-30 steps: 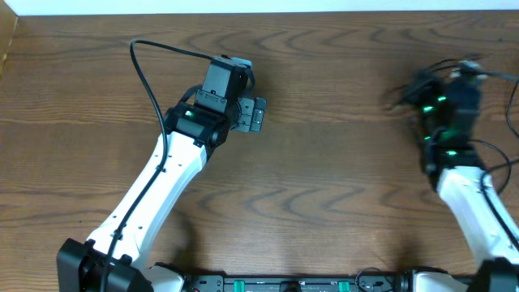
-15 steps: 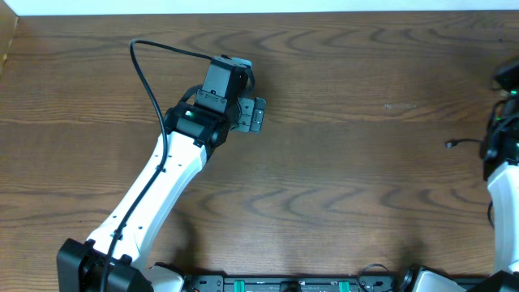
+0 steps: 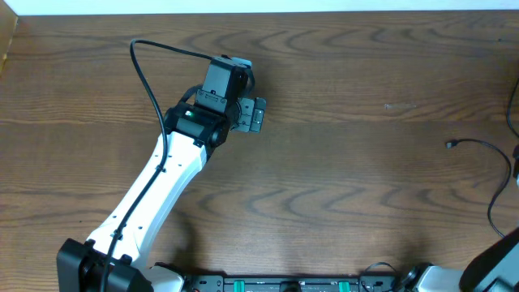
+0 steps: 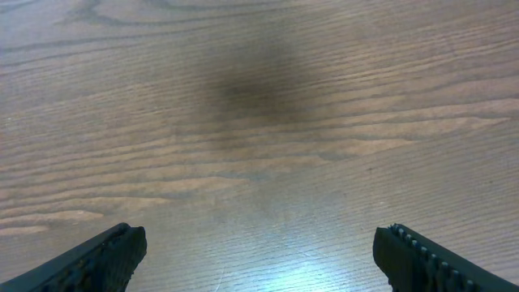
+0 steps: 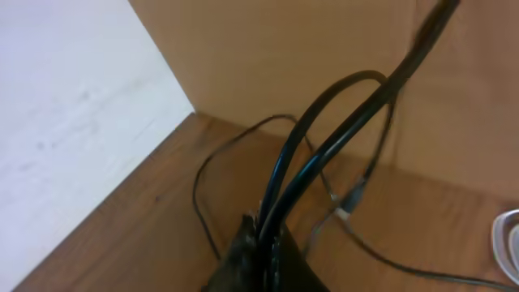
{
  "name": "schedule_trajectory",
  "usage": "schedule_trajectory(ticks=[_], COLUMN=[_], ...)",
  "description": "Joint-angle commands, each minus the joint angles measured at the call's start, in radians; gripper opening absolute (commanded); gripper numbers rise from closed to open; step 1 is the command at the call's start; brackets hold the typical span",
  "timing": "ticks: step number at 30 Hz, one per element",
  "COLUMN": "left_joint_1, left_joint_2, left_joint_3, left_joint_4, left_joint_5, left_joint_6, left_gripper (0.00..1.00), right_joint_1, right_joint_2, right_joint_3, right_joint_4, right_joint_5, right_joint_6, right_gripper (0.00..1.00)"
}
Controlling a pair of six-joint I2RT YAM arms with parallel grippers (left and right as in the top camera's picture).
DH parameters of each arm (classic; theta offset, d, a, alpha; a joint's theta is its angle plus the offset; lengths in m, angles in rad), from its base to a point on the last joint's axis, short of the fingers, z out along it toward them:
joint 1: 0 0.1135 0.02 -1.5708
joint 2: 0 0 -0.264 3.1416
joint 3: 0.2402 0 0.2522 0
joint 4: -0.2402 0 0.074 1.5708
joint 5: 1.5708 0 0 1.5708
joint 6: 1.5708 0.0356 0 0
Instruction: Untangle cables
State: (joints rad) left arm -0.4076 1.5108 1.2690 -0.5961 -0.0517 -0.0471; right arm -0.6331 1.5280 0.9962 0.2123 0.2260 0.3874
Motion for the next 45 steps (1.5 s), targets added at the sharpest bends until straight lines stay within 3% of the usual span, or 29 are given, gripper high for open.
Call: schedule_trajectory(ticks=[1, 5, 10, 26, 28, 33, 35, 36, 45], left_joint_1=[0.003, 0.003, 0.003, 0.003, 0.003, 0.003, 0.003, 0.003, 0.003], left_joint_2=[-0.008, -0.008, -0.008, -0.008, -0.008, -0.008, -0.008, -0.008, -0.008], left_joint_3=[0.011, 0.011, 0.011, 0.011, 0.011, 0.011, 0.011, 0.011, 0.011], left_joint_4=[-0.002, -0.002, -0.002, -0.002, -0.002, -0.002, -0.002, -0.002, -0.002], left_joint_5=[-0.009, -0.009, -0.009, -0.009, -0.009, -0.010, -0.010, -0.009, -0.009], left_joint_6=[0.013, 0.013, 0.013, 0.013, 0.013, 0.013, 0.013, 0.013, 0.013], left_gripper=[0.95, 0.95, 0.95, 0.95, 0.95, 0.95, 0.95, 0.95, 0.95], right_joint_1=[-0.005, -0.005, -0.005, -0.089, -0.112, -0.150, -0.162, -0.167, -0.166], right_joint_2=[0.069, 0.154, 0.195, 0.315, 0.315, 0.315, 0.315, 0.315, 0.258], right_joint_3=[0.018, 0.019, 0.025, 0.025, 0.025, 0.025, 0.025, 0.025, 0.025], right_joint_4=[0.058, 0.222, 0.335, 0.057, 0.031, -0.028, -0.048, -0.060, -0.206], right_joint_5=[-0.135, -0.304, -0.372, -0.300, -0.315, -0.431, -0.492, -0.522, -0.570], right_joint_6=[0.093, 0.193, 0.217, 0.199, 0.199, 0.199, 0.199, 0.199, 0.136], right_gripper=[0.01, 0.01, 0.01, 0.01, 0.11, 0.53, 0.80, 0.99, 0.99])
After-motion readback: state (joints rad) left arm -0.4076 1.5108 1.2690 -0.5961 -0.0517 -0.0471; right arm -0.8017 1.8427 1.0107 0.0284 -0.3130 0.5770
